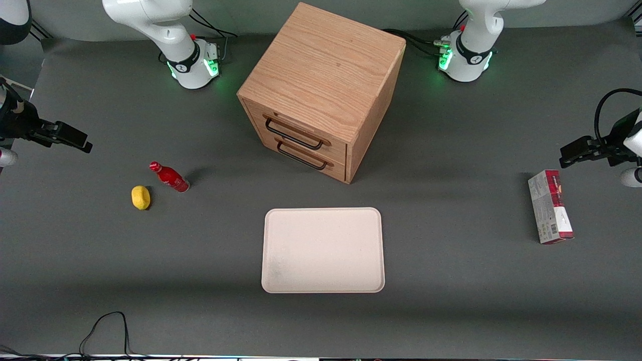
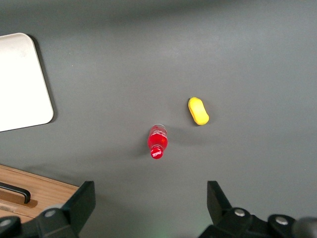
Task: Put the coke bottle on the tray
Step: 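Move the right gripper down over the red Coca-Cola bottle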
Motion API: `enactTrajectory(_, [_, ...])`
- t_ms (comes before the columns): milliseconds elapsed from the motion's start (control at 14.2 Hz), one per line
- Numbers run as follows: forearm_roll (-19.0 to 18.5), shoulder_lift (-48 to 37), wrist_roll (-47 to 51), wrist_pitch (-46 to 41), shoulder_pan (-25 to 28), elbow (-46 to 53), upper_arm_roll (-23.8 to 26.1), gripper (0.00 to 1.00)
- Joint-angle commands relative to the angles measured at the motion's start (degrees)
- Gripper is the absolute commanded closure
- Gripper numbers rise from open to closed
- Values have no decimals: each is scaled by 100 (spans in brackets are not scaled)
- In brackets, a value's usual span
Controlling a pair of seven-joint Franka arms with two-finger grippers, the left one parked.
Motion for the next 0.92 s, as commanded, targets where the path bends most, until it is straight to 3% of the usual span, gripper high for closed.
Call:
enactTrajectory(0, [147,77,-113,-156,-73,191,39,0])
enactTrajectory(282, [94,77,-113,-121,-56,-1,74,0])
enactTrajectory(423, [67,-2,-104,193,-30,-562,127,0])
enactTrajectory(845, [85,-696,-140,3020,67,-3452,136,0])
